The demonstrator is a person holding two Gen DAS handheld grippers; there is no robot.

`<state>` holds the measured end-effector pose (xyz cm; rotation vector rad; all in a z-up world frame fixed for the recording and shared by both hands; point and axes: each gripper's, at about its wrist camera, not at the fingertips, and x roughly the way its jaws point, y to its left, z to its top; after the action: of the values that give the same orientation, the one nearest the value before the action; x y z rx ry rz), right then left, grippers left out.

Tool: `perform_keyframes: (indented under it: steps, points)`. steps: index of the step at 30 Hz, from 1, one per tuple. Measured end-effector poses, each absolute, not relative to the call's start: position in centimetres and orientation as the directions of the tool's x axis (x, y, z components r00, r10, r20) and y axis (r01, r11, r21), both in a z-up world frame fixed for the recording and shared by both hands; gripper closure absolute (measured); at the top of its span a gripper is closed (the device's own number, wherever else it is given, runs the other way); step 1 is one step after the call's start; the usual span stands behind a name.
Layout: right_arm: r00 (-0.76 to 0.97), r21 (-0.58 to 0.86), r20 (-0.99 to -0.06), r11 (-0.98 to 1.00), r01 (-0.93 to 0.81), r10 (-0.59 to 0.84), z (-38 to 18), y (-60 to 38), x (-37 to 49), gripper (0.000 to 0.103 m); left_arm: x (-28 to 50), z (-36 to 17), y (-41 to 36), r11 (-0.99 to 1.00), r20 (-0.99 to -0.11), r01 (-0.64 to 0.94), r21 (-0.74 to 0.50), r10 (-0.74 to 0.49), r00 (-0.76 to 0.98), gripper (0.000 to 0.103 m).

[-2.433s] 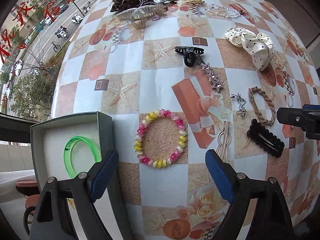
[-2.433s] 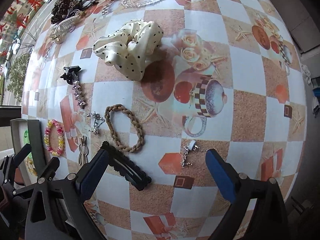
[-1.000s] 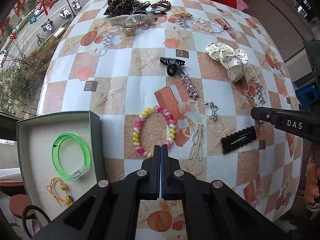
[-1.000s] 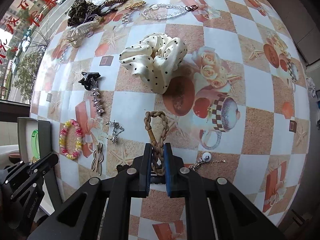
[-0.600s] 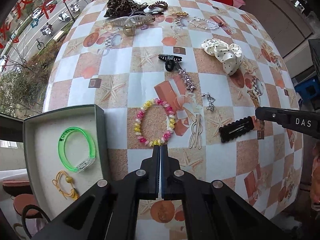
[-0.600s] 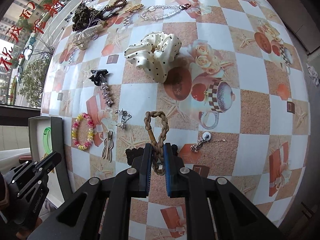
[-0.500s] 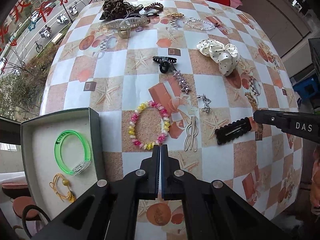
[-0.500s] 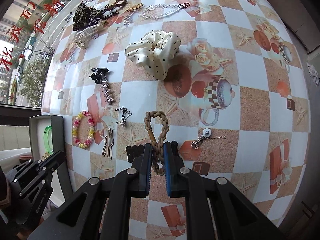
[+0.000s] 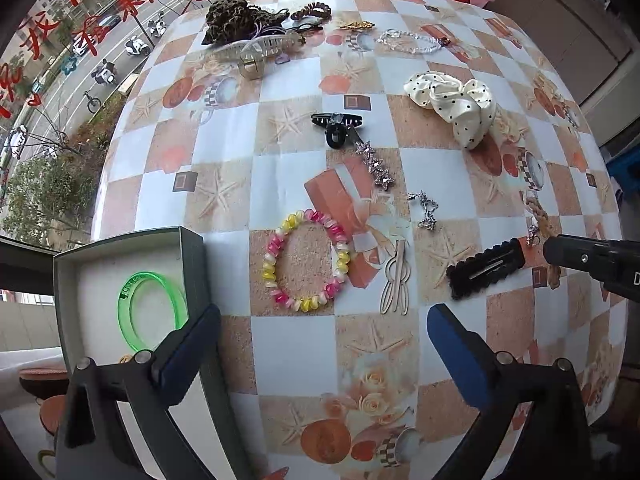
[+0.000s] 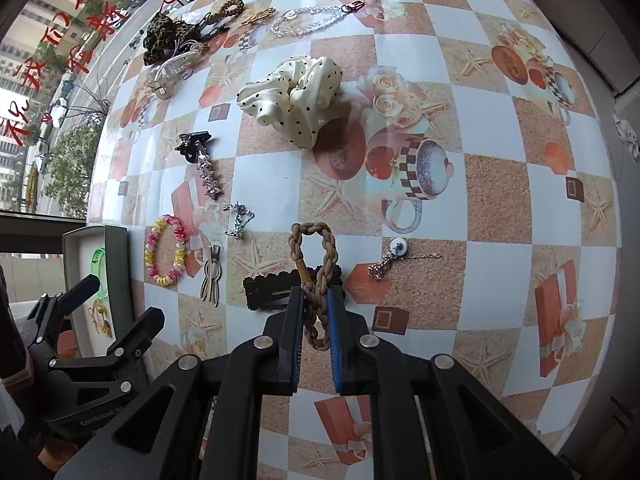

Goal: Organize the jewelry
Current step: 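Lift the beaded bracelet with the left gripper while the right holds the braided bracelet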

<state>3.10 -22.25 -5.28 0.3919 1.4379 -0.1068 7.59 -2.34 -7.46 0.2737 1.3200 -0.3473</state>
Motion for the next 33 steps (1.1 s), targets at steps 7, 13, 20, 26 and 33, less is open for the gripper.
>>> perform_keyframes:
  steps: [7,13,20,26,33]
  points:
    - [0.131,0.201,-0.977,0.93,0.308,0.167,-5.6,-22.6,2.3,0.091,10.2,-14.0,-2.6,0.94,-0.983,0.342,-0.002,-0.064,0.172,0.0]
    - [0.118,0.197,-0.979,0.932,0.305,0.169,-5.9,-22.8,1.6,0.091,11.7,-19.0,-4.1,0.931,-0.984,0.362,0.047,-0.019,0.178,0.003]
    - [0.114,0.19,-0.98,0.936,0.296,0.163,-5.8,-23.0,1.4,0.091,12.4,-24.2,-4.0,0.938,-0.992,0.343,0.048,0.005,0.127,0.003]
    - [0.11,0.189,-0.981,0.936,0.298,0.163,-5.9,-23.0,1.4,0.091,12.2,-27.2,-4.4,0.933,-0.996,0.36,-0.002,-0.036,0.087,0.006]
    - [0.11,0.19,-0.98,0.936,0.297,0.164,-5.9,-22.6,1.6,0.091,10.8,-28.7,-5.8,0.918,-0.994,0.396,-0.021,-0.063,0.092,0.066]
